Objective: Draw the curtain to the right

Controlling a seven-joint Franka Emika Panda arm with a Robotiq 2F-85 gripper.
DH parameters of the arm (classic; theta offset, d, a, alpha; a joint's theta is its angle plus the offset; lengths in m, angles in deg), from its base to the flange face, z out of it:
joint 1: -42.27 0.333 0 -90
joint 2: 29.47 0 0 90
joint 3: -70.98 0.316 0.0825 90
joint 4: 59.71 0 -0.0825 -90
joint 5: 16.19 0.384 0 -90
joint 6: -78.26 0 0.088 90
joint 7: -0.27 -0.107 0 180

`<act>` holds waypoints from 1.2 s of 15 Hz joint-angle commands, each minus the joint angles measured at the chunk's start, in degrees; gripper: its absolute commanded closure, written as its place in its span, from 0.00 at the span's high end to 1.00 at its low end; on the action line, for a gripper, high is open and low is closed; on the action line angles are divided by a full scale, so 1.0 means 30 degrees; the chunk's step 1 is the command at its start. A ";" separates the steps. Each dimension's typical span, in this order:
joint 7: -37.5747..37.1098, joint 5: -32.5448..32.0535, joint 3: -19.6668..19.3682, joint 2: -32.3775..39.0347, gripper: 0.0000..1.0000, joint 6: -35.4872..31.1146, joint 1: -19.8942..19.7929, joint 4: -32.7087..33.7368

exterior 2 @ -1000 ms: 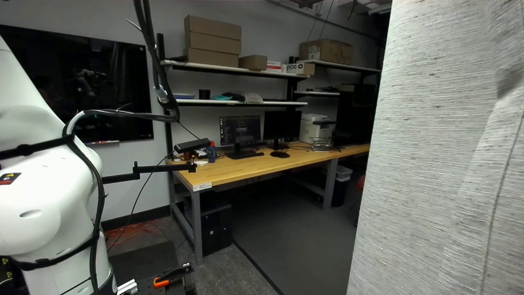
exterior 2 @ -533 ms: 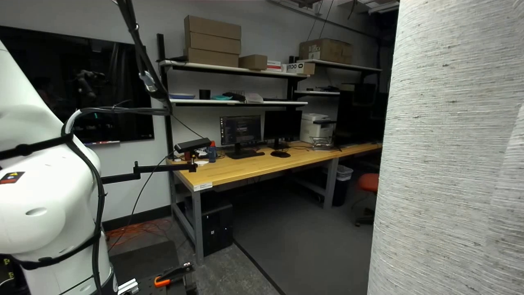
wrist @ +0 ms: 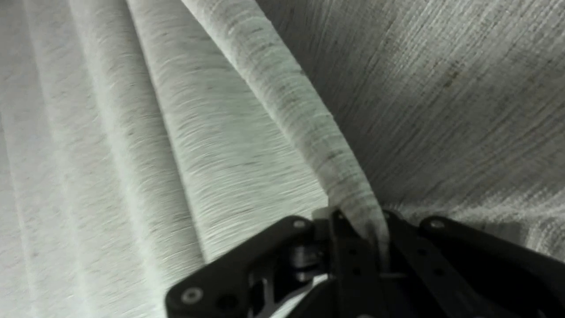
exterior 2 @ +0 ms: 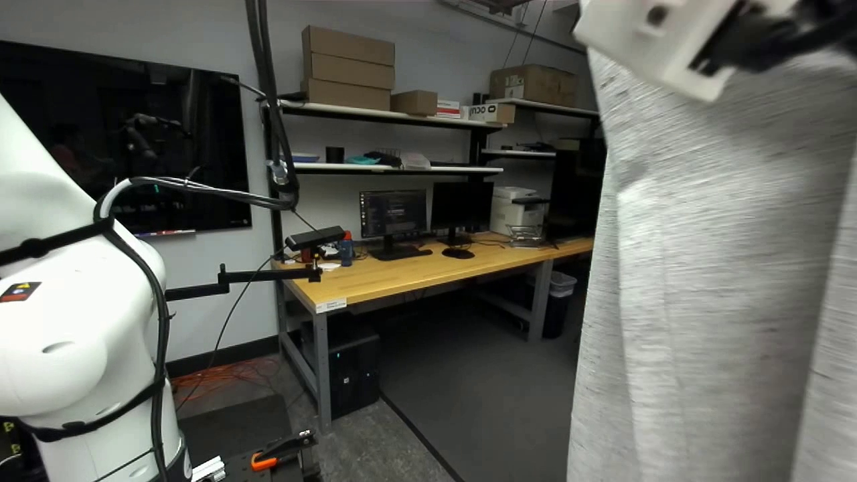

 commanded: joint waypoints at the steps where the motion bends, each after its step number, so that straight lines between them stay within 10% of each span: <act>1: 0.0139 -0.1115 0.3156 -0.1922 0.00 -0.0188 0.0126 -0.2290; 7: 0.0384 -0.0500 0.5530 -0.2337 0.00 0.0087 0.2143 -0.4649; 18: 0.0175 -0.0643 0.5914 -0.1241 0.00 -0.0378 0.3132 -0.6747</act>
